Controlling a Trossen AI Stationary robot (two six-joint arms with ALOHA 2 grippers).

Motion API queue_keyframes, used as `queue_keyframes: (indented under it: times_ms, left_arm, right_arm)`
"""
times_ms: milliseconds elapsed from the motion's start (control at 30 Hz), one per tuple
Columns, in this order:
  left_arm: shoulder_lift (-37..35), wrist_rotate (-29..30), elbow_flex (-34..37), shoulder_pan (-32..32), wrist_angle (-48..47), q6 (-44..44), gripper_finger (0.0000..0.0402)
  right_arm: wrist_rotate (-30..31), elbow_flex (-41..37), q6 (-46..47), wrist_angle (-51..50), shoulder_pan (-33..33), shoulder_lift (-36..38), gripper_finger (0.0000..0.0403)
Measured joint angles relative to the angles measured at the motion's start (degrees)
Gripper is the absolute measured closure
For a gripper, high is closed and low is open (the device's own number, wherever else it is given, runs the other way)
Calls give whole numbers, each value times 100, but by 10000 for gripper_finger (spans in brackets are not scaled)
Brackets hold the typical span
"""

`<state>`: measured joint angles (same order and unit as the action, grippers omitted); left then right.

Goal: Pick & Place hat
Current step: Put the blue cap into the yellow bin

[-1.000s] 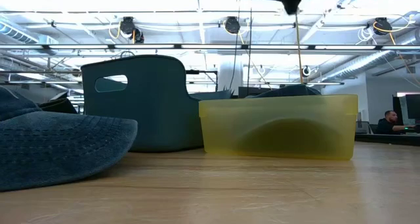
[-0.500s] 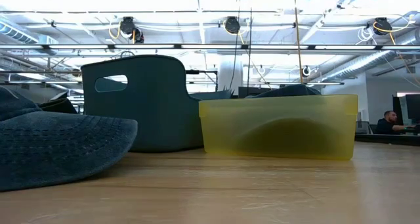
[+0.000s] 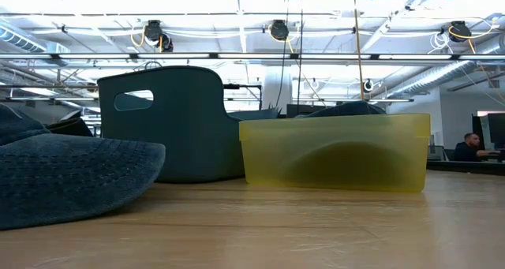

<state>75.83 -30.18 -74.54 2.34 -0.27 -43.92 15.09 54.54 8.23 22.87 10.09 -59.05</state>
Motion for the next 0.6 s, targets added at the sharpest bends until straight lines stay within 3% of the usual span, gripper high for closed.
queue_keyframes:
  times_ms: [300,433,600]
  left_arm:
    - [0,-712,0,-221,0,-530,273]
    - [0,-747,0,-248,-114,-595,272]
    - [0,-776,0,-329,-302,-1373,272]
  right_arm:
    - [-9,0,-61,2,0,0,206]
    - [-11,0,-61,0,0,0,206]
    - [-62,0,-62,0,2,0,206]
